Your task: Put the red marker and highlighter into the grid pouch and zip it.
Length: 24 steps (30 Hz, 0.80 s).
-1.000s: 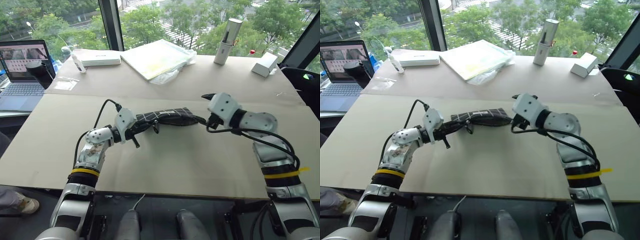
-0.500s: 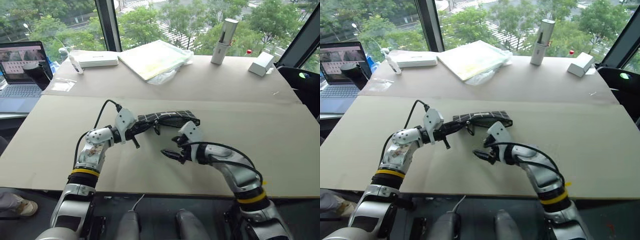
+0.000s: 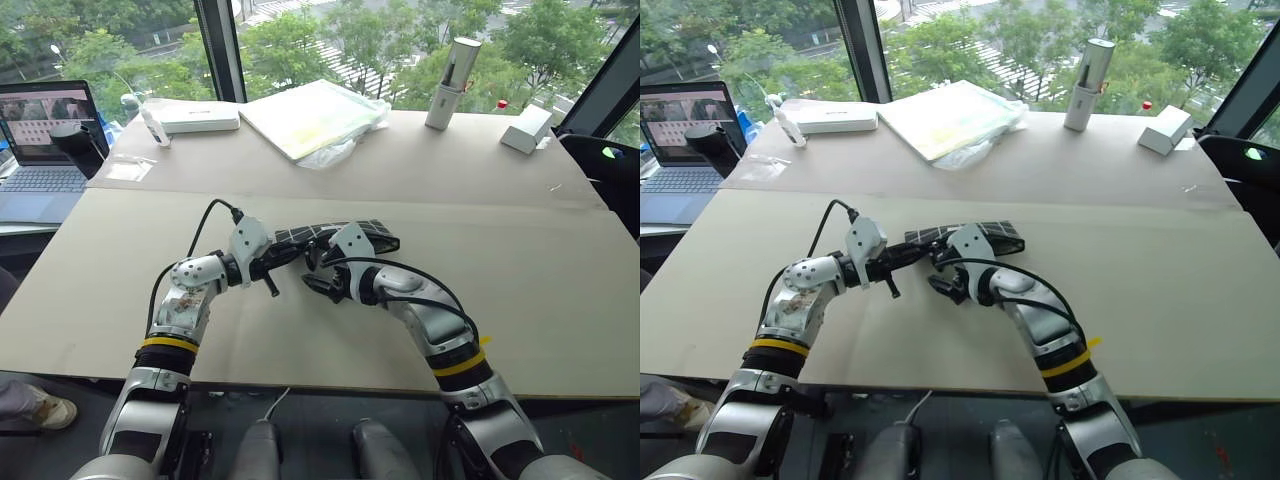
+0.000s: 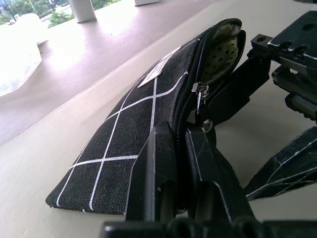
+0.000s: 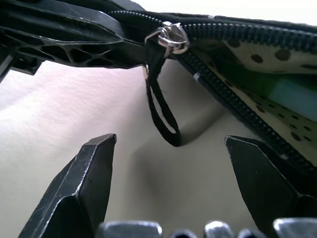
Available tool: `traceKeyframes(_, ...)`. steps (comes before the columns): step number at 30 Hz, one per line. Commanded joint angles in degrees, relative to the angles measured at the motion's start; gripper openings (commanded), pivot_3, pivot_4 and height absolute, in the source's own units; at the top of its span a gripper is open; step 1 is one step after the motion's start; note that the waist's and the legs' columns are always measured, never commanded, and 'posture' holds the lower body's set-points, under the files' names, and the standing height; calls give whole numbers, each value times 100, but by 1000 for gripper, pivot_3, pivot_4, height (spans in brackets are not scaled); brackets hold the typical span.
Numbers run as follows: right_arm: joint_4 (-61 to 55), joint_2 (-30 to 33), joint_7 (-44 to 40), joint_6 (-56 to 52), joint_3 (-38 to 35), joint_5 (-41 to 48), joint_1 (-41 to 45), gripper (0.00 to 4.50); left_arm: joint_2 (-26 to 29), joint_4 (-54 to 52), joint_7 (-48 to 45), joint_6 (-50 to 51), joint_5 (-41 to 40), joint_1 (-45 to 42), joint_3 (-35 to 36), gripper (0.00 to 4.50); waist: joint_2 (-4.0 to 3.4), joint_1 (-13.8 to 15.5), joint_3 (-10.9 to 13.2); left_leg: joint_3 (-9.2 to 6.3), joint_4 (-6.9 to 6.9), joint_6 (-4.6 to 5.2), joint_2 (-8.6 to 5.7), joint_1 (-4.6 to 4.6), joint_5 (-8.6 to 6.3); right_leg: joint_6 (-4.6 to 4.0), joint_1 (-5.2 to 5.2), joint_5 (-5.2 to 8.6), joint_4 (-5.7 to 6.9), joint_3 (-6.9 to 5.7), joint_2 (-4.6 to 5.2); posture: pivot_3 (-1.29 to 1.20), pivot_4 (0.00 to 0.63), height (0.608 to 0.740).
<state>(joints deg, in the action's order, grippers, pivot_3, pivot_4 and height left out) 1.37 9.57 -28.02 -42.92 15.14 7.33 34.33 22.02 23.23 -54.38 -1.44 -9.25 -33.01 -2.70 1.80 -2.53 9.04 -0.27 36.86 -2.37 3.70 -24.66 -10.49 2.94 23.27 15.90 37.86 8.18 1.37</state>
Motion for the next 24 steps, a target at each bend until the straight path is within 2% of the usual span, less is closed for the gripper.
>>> traceKeyframes(1,-32,-83,77,209,-148,9,178,2835,-33,-178,44,-44,-103,-67,38,0,0,0,0,0,0,0,0,0,0,0,0,0,0,0,0,0,150,738)
traceKeyframes(9,115,-266,154,203,-305,113,282,93,-88,-174,56,-60,-91,-65,20,0,0,4,0,0,0,0,0,-1,0,0,0,0,0,0,0,0,150,738)
traceKeyframes(18,-30,-110,5,150,-383,158,167,34,-101,-196,88,-69,-93,-13,35,0,-1,-3,0,0,-1,0,0,-1,0,0,1,0,-1,0,0,0,150,738)
traceKeyframes(20,-184,89,-78,75,-484,202,64,34,-102,-224,102,-59,-97,3,36,0,-1,6,0,0,-1,0,0,-1,0,0,1,0,-1,0,0,0,150,738)
traceKeyframes(24,-841,971,-658,-240,-667,441,-378,34,-84,-275,110,-39,-109,52,46,0,-1,22,0,0,-1,0,-1,-6,0,1,0,0,-9,-1,2,0,150,738)
